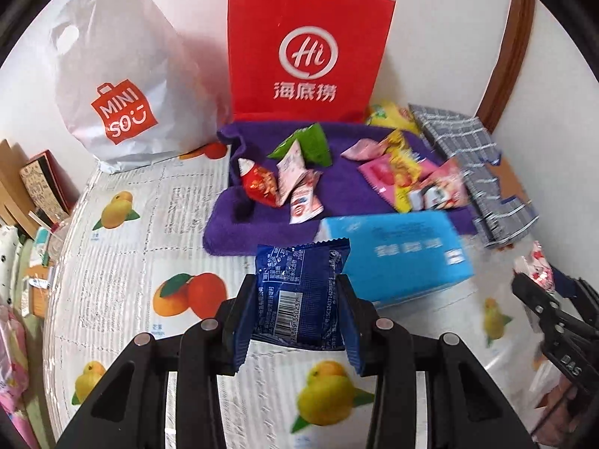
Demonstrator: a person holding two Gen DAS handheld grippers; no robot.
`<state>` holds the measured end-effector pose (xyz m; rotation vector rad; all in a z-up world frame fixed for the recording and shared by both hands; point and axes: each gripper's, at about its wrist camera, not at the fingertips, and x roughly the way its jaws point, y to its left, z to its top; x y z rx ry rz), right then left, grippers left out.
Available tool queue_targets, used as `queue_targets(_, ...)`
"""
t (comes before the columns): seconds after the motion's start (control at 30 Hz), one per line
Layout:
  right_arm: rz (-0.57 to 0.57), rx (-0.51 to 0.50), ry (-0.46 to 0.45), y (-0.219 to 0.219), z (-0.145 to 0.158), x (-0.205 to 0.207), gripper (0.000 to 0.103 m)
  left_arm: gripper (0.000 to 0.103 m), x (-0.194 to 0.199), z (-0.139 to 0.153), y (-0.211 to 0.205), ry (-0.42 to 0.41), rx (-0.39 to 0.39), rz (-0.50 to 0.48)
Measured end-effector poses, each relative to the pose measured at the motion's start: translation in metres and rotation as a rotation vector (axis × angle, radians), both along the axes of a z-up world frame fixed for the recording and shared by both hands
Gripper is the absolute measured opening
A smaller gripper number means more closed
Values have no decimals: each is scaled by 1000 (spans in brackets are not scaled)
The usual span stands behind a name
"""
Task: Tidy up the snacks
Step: 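Carry the fruit candy bag and blue packet with both grippers over the towel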
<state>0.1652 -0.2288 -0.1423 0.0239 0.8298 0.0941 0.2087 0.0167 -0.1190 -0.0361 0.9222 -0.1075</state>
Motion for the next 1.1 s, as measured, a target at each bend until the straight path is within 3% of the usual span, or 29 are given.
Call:
queue_targets(0.37,-30,-7,-78,-11,54,9,61,39,-9,46,-9,-40,-20,-7)
queue_targets(1.1,-12,-3,-91,4,70,32,61,39,7,62,-7,-52,-22,-17)
